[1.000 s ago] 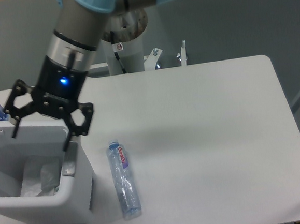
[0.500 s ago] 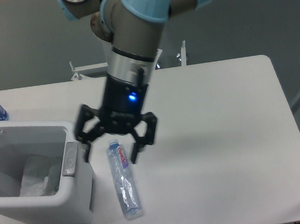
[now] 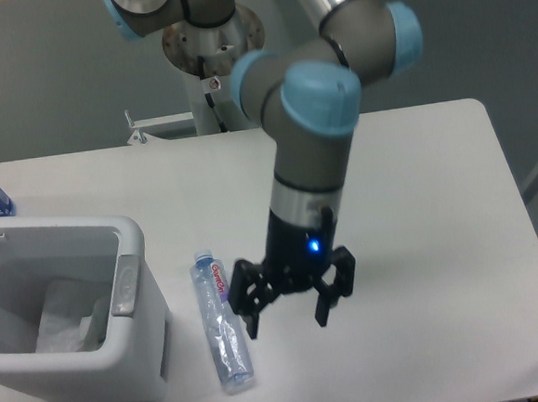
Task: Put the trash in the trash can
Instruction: 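Move the gripper over the clear water bottle with red label, then lower the gripper around the bottle and close on its body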
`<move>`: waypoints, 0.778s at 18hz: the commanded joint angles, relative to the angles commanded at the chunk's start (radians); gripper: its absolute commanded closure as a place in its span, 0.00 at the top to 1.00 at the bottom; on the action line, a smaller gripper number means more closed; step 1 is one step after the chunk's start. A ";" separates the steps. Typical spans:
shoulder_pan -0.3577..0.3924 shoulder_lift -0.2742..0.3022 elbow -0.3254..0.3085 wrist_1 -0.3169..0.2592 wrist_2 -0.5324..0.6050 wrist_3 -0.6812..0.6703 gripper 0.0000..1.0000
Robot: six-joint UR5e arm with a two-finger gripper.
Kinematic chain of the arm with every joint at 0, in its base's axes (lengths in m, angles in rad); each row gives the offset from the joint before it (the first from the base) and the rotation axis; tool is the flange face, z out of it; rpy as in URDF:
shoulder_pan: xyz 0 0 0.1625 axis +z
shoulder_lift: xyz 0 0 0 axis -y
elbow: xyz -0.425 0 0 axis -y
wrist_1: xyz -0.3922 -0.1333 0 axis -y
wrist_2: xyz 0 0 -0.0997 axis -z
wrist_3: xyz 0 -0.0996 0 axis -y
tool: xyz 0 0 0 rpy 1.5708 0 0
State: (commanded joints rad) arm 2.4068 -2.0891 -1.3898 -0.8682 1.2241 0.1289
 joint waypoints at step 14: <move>-0.098 -0.120 -0.031 -0.002 0.083 -0.015 1.00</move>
State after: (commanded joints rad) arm 2.3086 -2.2089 -1.4204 -0.8698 1.3070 0.1135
